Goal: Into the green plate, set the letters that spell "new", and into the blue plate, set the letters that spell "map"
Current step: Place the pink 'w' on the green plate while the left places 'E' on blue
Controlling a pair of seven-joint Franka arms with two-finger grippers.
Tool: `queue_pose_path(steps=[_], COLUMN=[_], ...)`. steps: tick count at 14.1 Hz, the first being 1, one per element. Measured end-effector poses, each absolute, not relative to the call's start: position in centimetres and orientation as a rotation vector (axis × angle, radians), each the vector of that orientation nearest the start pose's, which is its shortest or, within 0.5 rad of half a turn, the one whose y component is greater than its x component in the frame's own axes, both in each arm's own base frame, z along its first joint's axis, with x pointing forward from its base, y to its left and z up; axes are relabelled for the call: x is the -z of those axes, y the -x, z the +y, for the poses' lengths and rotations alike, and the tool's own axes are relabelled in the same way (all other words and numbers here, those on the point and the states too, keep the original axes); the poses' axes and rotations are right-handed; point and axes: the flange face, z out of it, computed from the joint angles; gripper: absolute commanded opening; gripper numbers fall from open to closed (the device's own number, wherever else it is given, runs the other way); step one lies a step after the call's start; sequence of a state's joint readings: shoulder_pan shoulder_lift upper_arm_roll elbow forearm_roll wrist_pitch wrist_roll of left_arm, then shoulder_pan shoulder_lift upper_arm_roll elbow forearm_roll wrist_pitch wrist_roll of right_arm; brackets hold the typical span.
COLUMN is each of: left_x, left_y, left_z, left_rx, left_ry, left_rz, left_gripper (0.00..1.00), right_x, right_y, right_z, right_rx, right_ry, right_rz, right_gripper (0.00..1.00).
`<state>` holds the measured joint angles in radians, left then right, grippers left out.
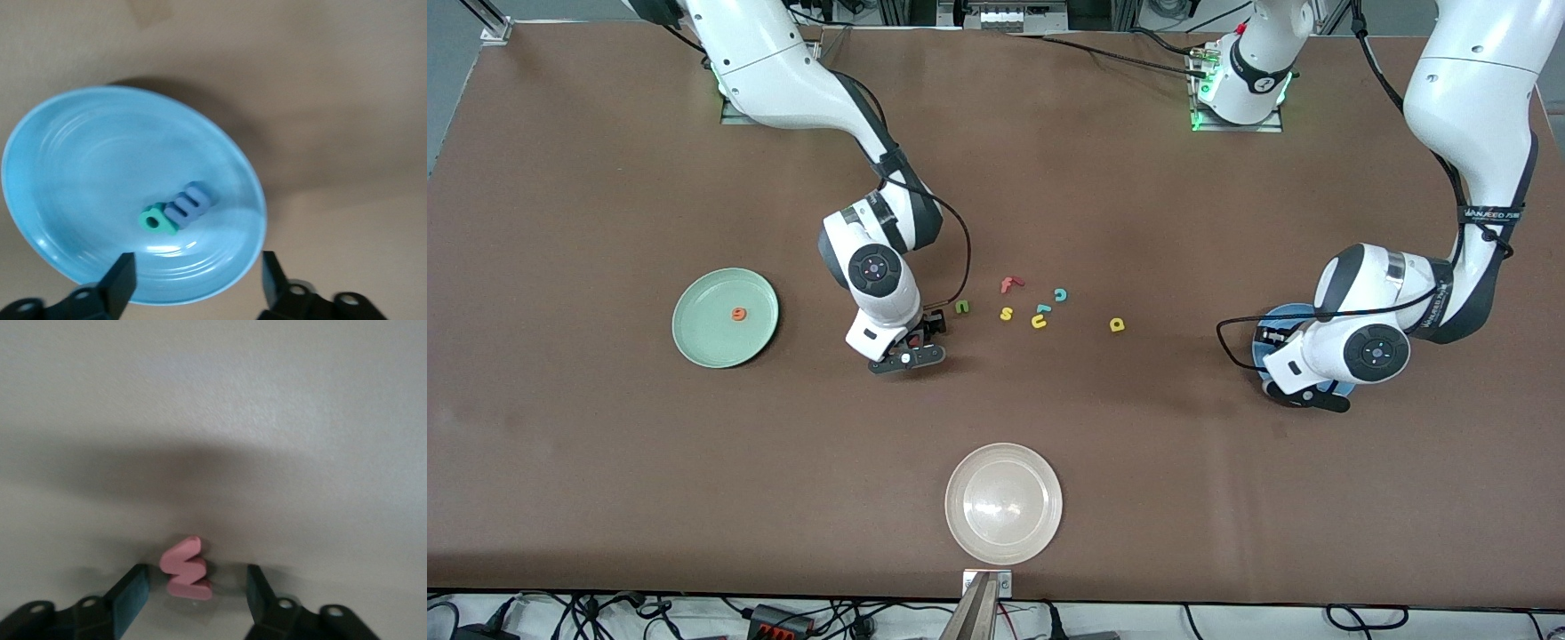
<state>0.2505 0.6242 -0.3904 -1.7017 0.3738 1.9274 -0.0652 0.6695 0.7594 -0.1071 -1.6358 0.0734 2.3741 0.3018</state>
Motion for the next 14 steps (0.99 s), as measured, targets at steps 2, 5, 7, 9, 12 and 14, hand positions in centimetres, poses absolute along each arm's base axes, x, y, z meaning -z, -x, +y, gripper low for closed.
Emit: queue_pose_path(steps=[2,5,7,9,12,14], left_x=[-25.0,-26.7,-26.4,-25.1,-20.8,-18.6], left_y=[-63.4,-62.3,-61.5,-60.7,-59.1,-58.3], left_z=[-8.9,-15.9,-19.5,-23.4,-27.3,-27.7], left_rx=[-0.444,-0.414,-0.397,-0.36,-0.33,-0.36], left_ry=[2.977,3.009,3.056,3.091,3.142,3.15], left_rz=[0.451,0.492,0.409,0.22,-0.01,-0.046], left_gripper=[1.0,1.0,1.0,1.0,1.0,0.86], right_x=[-17.4,-17.3,-17.5,-17.8,-17.8,-18.1], right_y=[-57.5,-57.5,-57.6,-57.7,-57.8,-58.4], right_z=[37.5,37.5,37.6,37.7,37.7,36.5], right_rx=[-0.002,-0.002,0.004,0.012,0.013,-0.005], right_ry=[3.145,3.146,3.144,3.14,3.14,3.158], right_rz=[-0.376,-0.376,-0.377,-0.378,-0.377,-0.349], right_gripper=[0.69,0.47,0.22,0.05,0.0,0.0])
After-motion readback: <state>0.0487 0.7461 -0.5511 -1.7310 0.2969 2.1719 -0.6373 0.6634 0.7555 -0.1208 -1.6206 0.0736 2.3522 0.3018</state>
